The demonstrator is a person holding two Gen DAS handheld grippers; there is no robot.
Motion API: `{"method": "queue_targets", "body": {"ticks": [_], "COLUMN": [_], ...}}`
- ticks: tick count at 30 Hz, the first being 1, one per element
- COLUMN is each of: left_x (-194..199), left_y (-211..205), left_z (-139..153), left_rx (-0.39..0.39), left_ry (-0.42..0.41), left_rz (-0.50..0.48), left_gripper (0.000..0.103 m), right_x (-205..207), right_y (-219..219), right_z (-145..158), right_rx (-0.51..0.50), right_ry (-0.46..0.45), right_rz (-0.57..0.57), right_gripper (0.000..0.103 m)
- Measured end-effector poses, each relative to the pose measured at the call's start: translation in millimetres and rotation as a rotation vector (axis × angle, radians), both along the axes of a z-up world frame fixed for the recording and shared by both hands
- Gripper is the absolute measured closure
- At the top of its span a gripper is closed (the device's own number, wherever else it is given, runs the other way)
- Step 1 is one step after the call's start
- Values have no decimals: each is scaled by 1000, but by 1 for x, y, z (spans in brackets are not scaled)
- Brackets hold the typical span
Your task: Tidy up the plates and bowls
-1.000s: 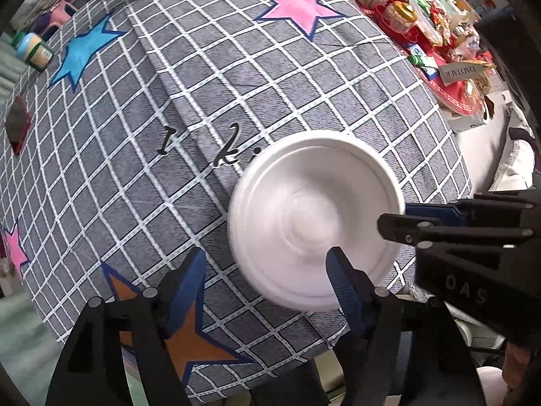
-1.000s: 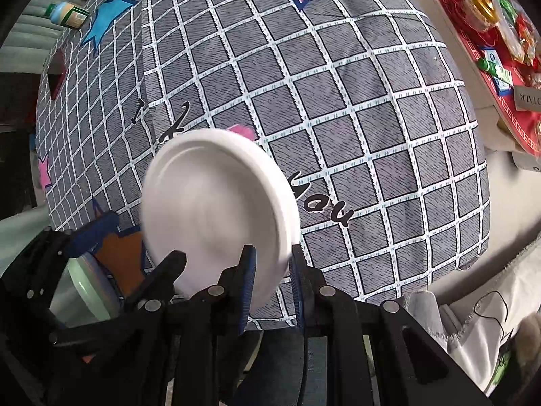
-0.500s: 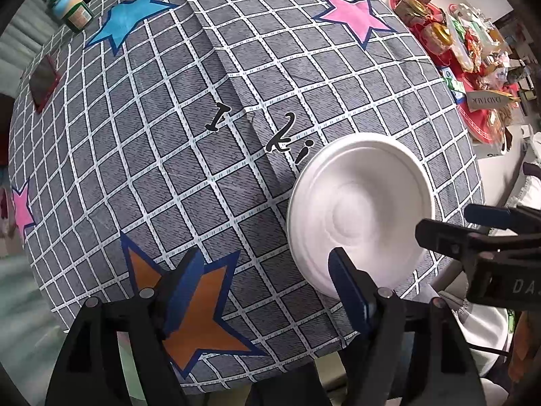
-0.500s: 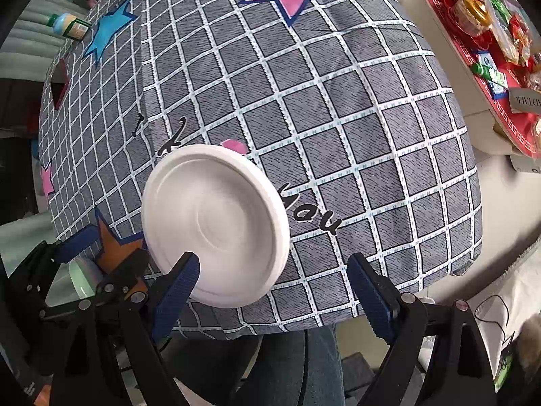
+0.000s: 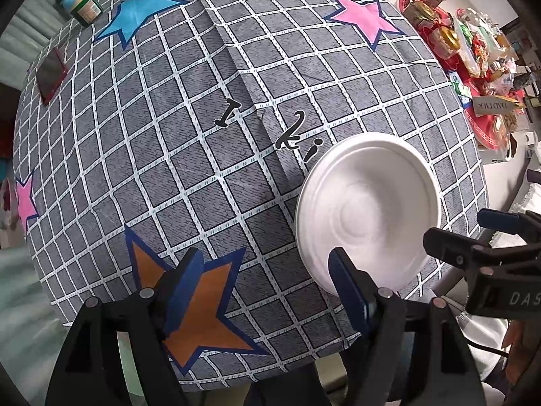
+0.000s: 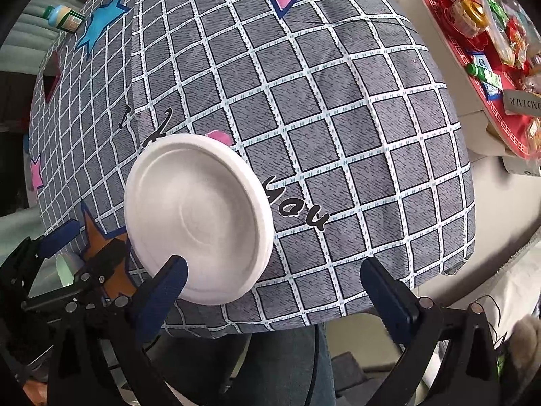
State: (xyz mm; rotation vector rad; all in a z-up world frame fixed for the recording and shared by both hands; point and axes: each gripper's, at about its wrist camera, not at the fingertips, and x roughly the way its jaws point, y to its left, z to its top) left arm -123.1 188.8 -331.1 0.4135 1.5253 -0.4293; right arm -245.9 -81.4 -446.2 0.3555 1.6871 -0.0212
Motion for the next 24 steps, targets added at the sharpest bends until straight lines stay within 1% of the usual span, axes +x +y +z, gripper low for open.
{"method": "queue_targets", "body": {"ticks": [2, 3, 16, 24], "left_x": [2, 2, 3, 5], "left_y": [-4, -4, -13, -14], "left_z": [-2, -2, -8, -10], "left_rx": [3, 4, 11, 15], "left_ry": [-1, -1, 4, 9], "left_rz": [4, 3, 5, 7], "left_gripper": [24, 24, 24, 24], "right_x": [-1, 0, -6, -3], "right_y": [-2, 5, 0, 1], "right_z": [1, -2, -18, -14], "right_rx": [1, -1, 7, 3], "right_ry": [0, 1, 16, 18], "right_rz": [-5, -9, -29, -30], "right_gripper": [0, 0, 0, 0]}}
